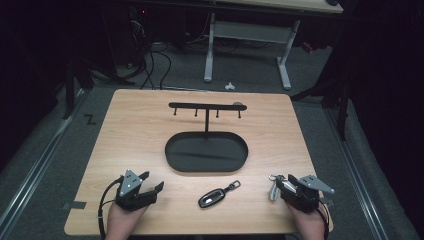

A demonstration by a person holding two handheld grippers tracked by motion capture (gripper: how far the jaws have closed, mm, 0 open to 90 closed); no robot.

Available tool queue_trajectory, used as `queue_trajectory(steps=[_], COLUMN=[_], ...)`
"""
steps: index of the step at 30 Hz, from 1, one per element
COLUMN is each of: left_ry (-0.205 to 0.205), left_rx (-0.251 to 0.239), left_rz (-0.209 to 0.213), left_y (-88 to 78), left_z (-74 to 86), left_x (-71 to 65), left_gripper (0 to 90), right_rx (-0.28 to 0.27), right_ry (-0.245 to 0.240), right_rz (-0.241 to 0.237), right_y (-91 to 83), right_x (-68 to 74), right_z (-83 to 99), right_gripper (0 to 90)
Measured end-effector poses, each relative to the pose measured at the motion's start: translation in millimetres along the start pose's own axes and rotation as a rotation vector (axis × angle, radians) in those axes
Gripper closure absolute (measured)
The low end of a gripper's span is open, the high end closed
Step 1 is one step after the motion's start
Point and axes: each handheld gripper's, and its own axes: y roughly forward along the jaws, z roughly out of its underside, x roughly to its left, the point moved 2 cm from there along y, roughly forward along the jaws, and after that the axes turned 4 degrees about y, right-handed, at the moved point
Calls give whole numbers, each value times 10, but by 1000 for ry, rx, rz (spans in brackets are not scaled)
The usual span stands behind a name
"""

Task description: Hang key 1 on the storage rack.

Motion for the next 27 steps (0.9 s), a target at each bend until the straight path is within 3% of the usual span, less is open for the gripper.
queue_trajectory(steps=[9,13,17,25,26,27], left_ry=[4,5,3,1,-4,-6], left_rx=[5,5,-5,-1,-5,-7], left_rz=[4,4,-4,-2,0,-1], left_y=[19,13,-3,5,3,0], left_z=[6,9,1,3,0,-2], left_x=[-8,-17,-17,-11,-12,-13], left_gripper=[334,333,323,314,313,312], right_rx=[6,-2,0,-3,0,1], right_ry=[-6,-15,-38,-86,-99,-103], right_rz=[-4,-25,-42,-147,-178,-191], right_y=[5,-7,-17,-1,13,21], right_x=[40,111,251,570,695,735], right_z=[2,-15,-45,-87,-85,-86], right_gripper=[460,498,589,746,797,813])
